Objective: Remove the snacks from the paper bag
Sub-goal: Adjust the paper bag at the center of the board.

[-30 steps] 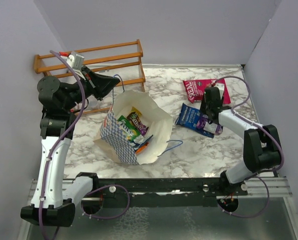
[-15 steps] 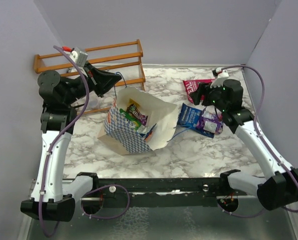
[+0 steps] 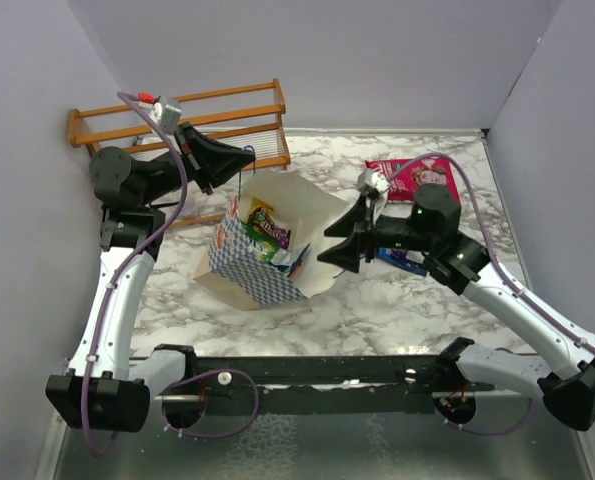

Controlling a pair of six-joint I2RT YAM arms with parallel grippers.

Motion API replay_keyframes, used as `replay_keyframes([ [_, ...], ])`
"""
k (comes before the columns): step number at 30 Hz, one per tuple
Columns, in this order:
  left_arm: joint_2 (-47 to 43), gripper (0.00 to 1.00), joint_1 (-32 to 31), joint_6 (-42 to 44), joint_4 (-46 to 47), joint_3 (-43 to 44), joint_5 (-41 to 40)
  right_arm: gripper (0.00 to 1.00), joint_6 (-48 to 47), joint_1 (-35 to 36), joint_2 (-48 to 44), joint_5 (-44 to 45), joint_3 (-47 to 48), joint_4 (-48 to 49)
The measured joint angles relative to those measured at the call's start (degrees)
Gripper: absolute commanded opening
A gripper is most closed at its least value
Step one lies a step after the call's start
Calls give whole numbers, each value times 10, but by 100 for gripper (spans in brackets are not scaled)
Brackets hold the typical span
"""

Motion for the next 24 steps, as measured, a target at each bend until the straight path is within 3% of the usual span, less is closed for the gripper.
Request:
replay_keyframes([
  [10,4,0,-32,-28,26,-5,2,57,-2,149,76,17,-11,0],
  [19,8,0,-47,2,-10,15,3,19,27,193,122,47,-27,49],
  [24,14,0,-49,39,-61,42,3,6,53,201,141,70,-42,89],
])
